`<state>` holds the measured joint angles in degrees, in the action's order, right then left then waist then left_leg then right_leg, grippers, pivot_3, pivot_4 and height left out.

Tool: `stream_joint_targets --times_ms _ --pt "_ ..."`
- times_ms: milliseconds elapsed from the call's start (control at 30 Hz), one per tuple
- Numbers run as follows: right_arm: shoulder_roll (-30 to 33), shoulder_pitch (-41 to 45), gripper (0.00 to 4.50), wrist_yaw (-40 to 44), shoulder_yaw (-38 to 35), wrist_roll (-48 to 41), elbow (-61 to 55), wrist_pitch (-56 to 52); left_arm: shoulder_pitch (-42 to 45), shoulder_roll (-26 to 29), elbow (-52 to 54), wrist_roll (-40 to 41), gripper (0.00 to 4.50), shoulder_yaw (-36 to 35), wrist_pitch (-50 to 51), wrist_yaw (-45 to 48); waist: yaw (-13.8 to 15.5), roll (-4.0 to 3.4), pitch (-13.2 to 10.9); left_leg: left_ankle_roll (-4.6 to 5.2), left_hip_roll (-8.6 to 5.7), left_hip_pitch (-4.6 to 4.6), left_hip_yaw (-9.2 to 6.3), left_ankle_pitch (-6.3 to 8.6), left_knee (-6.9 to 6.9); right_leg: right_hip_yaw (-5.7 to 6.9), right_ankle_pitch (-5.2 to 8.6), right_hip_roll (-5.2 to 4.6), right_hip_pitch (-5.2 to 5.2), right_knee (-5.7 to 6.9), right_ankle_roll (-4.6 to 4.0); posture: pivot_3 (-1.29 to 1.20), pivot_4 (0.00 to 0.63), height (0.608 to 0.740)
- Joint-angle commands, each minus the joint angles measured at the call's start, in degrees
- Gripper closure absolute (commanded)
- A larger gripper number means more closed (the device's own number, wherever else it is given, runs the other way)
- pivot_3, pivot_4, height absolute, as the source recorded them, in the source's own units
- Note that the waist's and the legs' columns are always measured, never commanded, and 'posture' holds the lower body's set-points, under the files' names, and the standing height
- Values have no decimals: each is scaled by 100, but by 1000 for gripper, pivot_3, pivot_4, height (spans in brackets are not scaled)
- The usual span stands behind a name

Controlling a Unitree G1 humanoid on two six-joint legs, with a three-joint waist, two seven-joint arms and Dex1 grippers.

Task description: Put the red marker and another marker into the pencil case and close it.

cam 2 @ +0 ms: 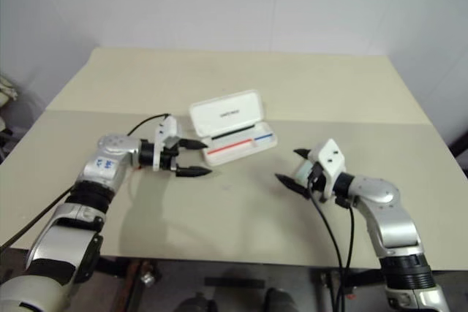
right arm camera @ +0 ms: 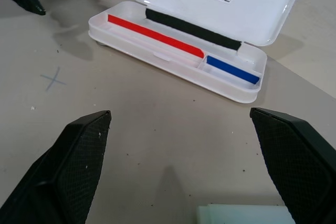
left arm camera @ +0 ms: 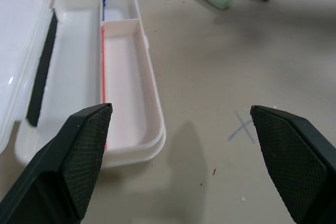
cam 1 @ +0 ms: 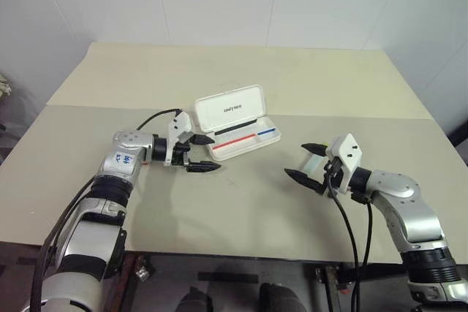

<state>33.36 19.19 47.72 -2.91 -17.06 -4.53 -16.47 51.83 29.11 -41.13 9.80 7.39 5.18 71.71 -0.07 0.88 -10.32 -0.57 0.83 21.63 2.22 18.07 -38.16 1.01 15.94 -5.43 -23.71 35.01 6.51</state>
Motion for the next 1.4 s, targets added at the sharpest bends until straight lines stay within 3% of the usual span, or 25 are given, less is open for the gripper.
stream_joint_targets --times_ms 33,700,1033,1167,1400 --pt "-52 -109 0 -151 -128 -117 -351 -34 220 -58 60 5 13 -19 -86 220 2 0 0 0 0 0 0 0 0 0 0 0 0 0 0 0 150 740" --pt "-147 -322 0 -421 -118 -139 -598 -86 1023 -674 -1899 -873 13 202 -1015 120 10 8 -5 9 -3 4 0 3 -5 2 -3 0 0 -2 6 0 150 740" --pt "-112 -291 0 -410 -116 -191 -633 -142 1488 -709 -2761 -1993 13 894 -1220 -333 -1 10 -5 34 -4 -3 0 12 -12 1 -8 1 8 3 15 0 150 740" --pt "-115 -229 0 -392 -86 -185 -582 -118 1555 -711 -2873 -2254 884 1070 -1370 -399 -16 12 -6 35 -3 -22 0 8 -15 -5 -11 1 16 0 19 0 150 740" --pt "-84 -86 0 -281 -67 -152 -381 -26 1545 -730 -2817 -2194 3209 922 -1570 -537 -14 12 -6 35 -2 -27 1 8 -8 -7 -11 1 19 16 19 0 150 740"
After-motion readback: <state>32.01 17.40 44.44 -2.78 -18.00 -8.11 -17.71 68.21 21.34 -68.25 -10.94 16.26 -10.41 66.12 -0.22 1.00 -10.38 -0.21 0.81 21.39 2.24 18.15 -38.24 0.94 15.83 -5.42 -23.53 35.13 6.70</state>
